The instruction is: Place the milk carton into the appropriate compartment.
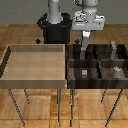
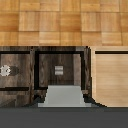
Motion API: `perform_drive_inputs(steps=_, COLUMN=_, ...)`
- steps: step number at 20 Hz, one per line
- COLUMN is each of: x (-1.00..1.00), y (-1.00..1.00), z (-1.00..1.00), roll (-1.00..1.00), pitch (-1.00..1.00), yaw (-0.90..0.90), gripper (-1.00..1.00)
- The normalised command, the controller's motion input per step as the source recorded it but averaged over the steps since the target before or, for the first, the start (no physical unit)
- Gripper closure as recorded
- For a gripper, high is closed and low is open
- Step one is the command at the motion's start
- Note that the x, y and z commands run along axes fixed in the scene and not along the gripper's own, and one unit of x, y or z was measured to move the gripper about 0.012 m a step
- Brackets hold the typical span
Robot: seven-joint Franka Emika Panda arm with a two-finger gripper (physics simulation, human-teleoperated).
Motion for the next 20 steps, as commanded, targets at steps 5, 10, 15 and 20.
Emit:
perform_drive_inputs(steps=5, x=0.0, y=-0.2, z=0.0, roll=0.0, pitch=0.0, yaw=0.0, gripper=1.0)
perform_drive_inputs(steps=10, x=-0.2, y=-0.2, z=0.0, roll=0.0, pitch=0.0, yaw=0.0, gripper=1.0)
perform_drive_inputs(steps=15, x=-0.8, y=0.03, z=0.0, roll=0.0, pitch=0.0, yaw=0.0, gripper=1.0)
perform_drive_inputs(steps=20, x=0.0, y=0.2, z=0.0, roll=0.0, pitch=0.0, yaw=0.0, gripper=1.0)
